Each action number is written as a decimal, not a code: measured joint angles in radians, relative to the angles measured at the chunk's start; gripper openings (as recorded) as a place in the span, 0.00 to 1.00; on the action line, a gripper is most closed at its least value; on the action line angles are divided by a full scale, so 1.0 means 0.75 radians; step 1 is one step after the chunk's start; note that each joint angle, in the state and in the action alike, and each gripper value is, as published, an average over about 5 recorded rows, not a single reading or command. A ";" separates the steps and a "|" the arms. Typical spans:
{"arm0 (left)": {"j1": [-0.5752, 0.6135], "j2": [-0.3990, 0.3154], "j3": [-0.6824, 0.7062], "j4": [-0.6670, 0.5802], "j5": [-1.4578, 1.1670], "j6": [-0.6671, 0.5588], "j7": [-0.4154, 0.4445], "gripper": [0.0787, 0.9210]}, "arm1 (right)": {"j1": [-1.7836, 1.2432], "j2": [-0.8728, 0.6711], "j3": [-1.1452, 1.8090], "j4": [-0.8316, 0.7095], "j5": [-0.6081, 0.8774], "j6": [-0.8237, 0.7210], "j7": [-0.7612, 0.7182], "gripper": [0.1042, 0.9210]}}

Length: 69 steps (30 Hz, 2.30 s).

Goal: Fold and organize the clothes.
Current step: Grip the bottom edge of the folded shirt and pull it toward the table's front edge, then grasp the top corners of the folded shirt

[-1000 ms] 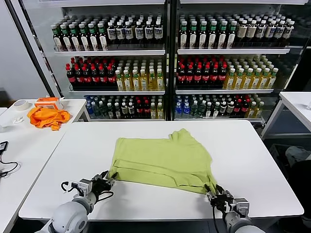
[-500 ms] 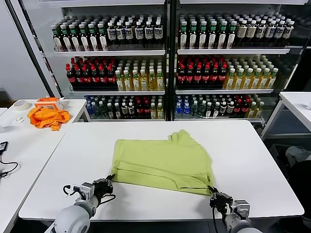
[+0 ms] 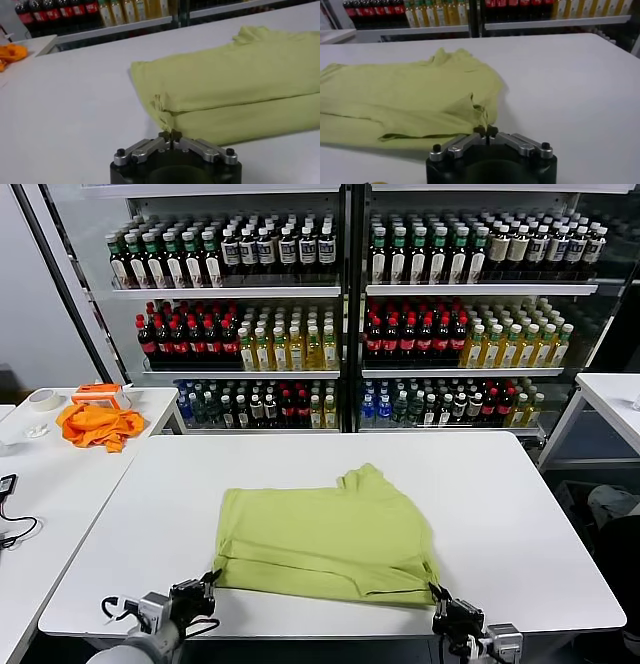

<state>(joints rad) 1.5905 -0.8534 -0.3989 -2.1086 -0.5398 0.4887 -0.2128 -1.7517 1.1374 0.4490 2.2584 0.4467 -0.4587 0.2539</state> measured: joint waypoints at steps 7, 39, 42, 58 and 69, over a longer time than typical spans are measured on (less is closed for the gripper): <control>0.034 0.007 -0.052 -0.069 -0.010 0.030 -0.005 0.28 | -0.053 -0.006 0.025 0.055 -0.026 -0.003 -0.010 0.17; -0.712 -0.032 0.152 0.374 -0.183 0.069 0.131 0.88 | 0.971 0.088 -0.208 -0.510 0.116 -0.132 -0.015 0.88; -0.773 -0.042 0.185 0.448 -0.179 0.068 0.146 0.88 | 1.079 0.139 -0.252 -0.644 0.105 -0.132 -0.010 0.88; -0.944 -0.079 0.277 0.743 -0.149 0.040 0.257 0.88 | 1.387 0.337 -0.362 -1.115 0.020 -0.104 -0.022 0.88; -0.971 -0.089 0.294 0.815 -0.150 0.016 0.291 0.88 | 1.458 0.399 -0.383 -1.277 -0.046 -0.060 -0.021 0.88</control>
<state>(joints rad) 0.8622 -0.9202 -0.1787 -1.4975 -0.6519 0.5011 0.0057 -0.6582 1.4367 0.1617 1.3007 0.4125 -0.5036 0.2379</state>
